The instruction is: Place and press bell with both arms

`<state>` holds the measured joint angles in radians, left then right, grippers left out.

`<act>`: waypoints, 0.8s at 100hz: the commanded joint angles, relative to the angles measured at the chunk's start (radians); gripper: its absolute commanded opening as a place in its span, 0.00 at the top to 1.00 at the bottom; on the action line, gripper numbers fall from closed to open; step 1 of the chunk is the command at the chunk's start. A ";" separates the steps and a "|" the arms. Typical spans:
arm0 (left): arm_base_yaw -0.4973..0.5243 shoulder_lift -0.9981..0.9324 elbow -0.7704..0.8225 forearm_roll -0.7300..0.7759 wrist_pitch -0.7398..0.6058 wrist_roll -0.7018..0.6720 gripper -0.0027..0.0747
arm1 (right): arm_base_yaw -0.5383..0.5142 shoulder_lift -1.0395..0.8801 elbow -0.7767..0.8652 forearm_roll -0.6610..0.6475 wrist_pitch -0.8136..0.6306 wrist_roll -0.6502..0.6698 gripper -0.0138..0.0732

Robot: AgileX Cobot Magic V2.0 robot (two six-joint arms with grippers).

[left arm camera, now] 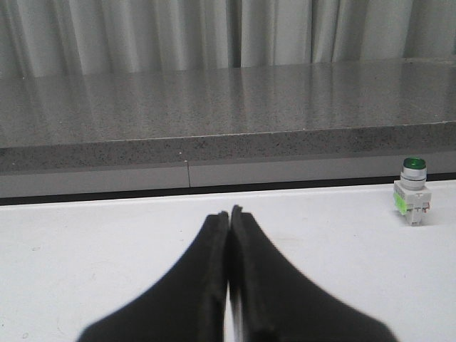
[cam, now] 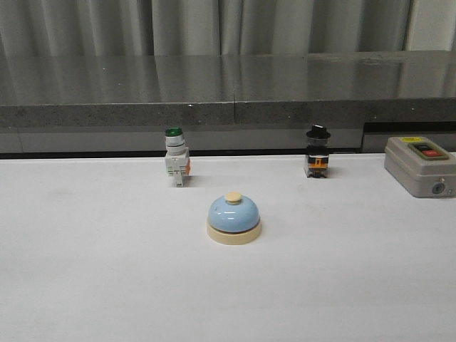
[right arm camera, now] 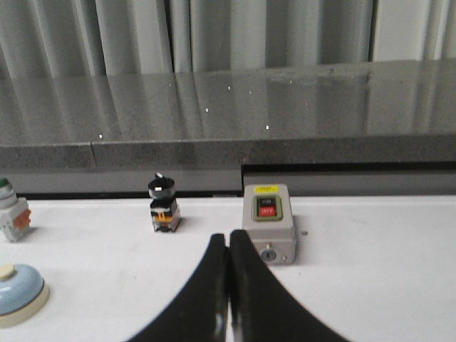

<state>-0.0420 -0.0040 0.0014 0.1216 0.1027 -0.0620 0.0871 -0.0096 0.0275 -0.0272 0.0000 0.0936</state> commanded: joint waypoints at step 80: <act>0.003 -0.029 0.041 0.000 -0.086 -0.007 0.99 | -0.006 0.702 -0.812 0.013 0.710 0.000 0.91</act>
<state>-0.0420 -0.0040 0.0014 0.1216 0.1010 -0.0620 0.0871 0.5907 -0.6804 -0.0170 0.6813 0.0936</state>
